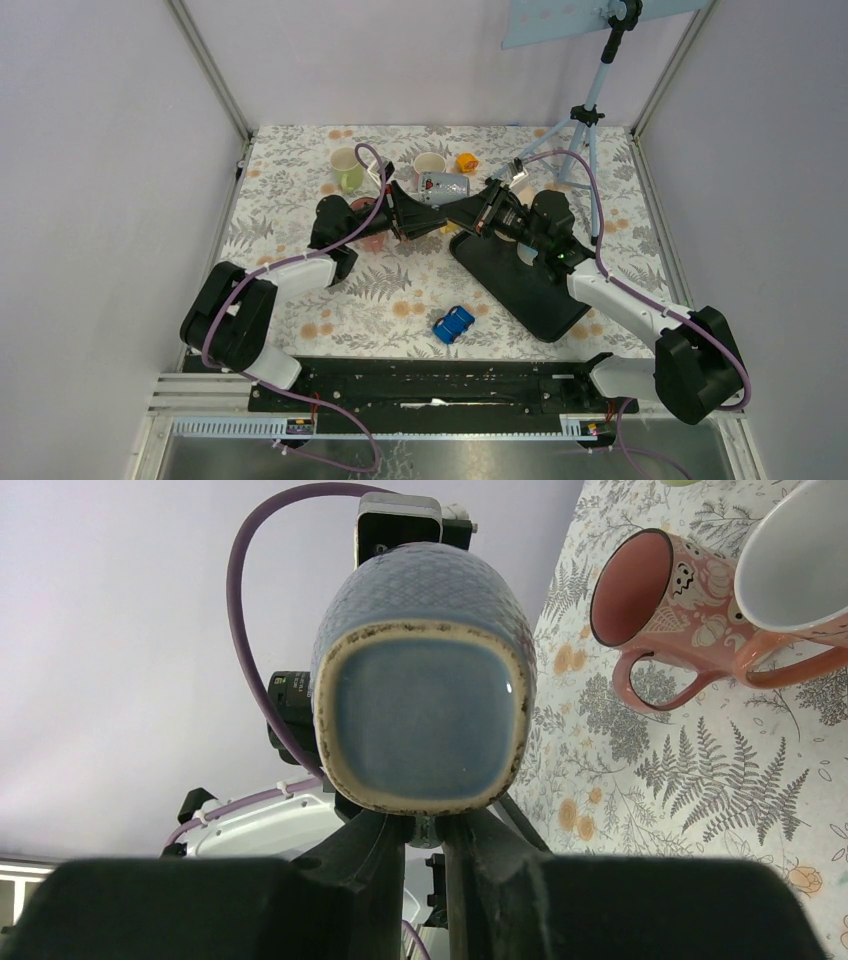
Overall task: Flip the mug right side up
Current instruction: Turn over the cup on the tray.
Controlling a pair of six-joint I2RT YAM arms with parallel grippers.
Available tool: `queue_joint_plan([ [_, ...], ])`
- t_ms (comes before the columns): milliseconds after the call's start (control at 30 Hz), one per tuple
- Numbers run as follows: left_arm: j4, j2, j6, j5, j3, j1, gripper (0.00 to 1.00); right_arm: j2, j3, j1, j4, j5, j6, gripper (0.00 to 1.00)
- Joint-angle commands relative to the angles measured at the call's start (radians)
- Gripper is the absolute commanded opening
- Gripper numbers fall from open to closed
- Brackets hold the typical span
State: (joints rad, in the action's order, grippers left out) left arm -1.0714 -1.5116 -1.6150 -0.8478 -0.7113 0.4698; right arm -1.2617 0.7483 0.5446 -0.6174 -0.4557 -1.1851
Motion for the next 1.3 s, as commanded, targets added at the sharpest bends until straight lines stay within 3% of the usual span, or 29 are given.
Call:
queue_joint_plan([
  [0, -0.017, 0.028, 0.040, 0.002, -0.001, 0.003, 0.24, 0.010, 0.014, 0.015, -0.113, -0.028, 0.003, 0.00],
  [200, -0.017, 0.032, 0.048, -0.022, -0.002, 0.004, 0.21, 0.000, 0.017, 0.014, -0.113, -0.036, 0.004, 0.00],
  [333, -0.005, 0.048, 0.064, -0.040, -0.004, -0.002, 0.33, -0.002, 0.018, 0.015, -0.114, -0.041, 0.004, 0.00],
  [533, 0.012, 0.055, 0.072, -0.038, -0.002, -0.008, 0.35, -0.004, 0.024, 0.017, -0.116, -0.043, 0.005, 0.00],
  [867, -0.030, 0.046, 0.052, -0.042, 0.008, -0.013, 0.21, -0.010, 0.018, 0.019, -0.122, -0.049, 0.007, 0.00],
  [1033, -0.012, 0.053, 0.054, -0.035, 0.013, -0.018, 0.19, -0.013, 0.024, 0.026, -0.114, -0.054, 0.018, 0.00],
  [1267, 0.109, 0.063, 0.111, 0.001, -0.010, -0.017, 0.00, -0.020, 0.030, 0.074, -0.067, -0.013, 0.095, 0.00],
])
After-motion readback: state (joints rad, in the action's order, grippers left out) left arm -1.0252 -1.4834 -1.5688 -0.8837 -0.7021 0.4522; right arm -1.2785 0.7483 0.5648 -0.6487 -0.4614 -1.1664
